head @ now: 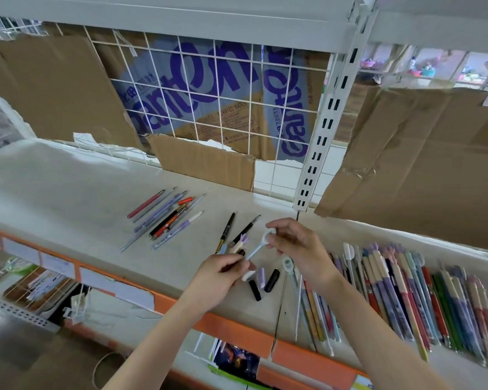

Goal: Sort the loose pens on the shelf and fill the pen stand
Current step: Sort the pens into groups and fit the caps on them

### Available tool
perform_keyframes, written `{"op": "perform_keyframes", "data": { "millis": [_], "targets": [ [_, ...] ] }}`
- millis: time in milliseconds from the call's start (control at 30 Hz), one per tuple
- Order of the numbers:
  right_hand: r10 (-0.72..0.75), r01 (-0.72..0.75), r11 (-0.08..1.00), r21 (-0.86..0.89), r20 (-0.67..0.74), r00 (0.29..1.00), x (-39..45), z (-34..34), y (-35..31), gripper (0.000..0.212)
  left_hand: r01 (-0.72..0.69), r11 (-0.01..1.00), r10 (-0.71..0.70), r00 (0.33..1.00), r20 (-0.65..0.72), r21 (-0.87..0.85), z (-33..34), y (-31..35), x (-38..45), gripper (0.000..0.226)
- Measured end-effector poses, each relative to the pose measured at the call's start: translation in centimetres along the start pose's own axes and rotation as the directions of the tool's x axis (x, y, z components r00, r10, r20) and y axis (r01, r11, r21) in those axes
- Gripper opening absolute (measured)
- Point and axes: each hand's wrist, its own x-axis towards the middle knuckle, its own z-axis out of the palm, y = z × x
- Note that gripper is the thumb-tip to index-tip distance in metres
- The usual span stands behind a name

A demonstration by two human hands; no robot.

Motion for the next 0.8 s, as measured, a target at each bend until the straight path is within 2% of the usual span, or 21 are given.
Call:
{"op": "perform_keyframes", "data": {
  "millis": [100, 133, 267, 367, 433, 500, 600, 667, 800],
  "targets": [
    [-0.009, 0.009, 1.0, 0.019, -0.005, 1.0, -0.4, 0.8, 0.0, 0.017, -0.001, 0.999, -0.001, 0.999, -0.043, -0.047, 0.2, 0.3, 0.1, 0.024],
    [-0.008, 0.009, 0.999, 0.035, -0.022, 1.0, -0.5, 1.1, 0.0, 0.017, -0.015, 1.0, 0.014, 0.997, -0.072, -0.016, 0.5, 0.4, 0.2, 0.023],
    [-0.031, 0.043, 0.993, 0.107, -0.107, 0.994, -0.6, 1.9, -0.1, 0.013, -0.141, 0.955, 0.21, 0.942, -0.26, 0.263, 2.2, 0.7, 0.6, 0.018],
    [-0.053, 0.061, 0.997, 0.043, -0.154, 0.987, -0.1, 1.7, -0.5, 0.016, -0.223, 0.882, 0.37, 0.874, -0.315, 0.415, 3.7, 0.7, 0.7, 0.03],
    [-0.056, 0.044, 0.996, -0.076, -0.17, 0.984, 0.2, 1.2, -0.7, 0.015, -0.252, 0.869, 0.378, 0.893, -0.244, 0.426, 4.2, 0.4, 1.3, 0.037],
    [-0.072, 0.028, 0.975, -0.219, -0.199, 0.977, 0.4, 0.3, -1.0, 0.014, -0.263, 0.841, 0.368, 0.919, -0.144, 0.474, 4.6, 0.5, 1.9, 0.033],
    [-0.119, 0.022, 0.906, -0.423, -0.203, 0.972, 0.3, -1.4, -1.5, 0.013, -0.211, 0.605, 0.355, 0.935, -0.023, 0.768, 5.0, -0.1, 2.0, 0.039],
    [-0.099, -0.012, 0.843, -0.538, -0.177, 0.979, -0.1, -2.0, -1.5, 0.017, -0.189, 0.505, 0.324, 0.946, 0.018, 0.842, 4.8, -0.9, 1.9, 0.034],
    [-0.034, -0.069, 0.818, -0.571, -0.167, 0.985, -0.3, -1.7, -0.9, 0.028, -0.258, 0.475, 0.466, 0.885, 0.008, 0.841, 3.2, -2.5, 1.9, 0.012]
  ]
}}
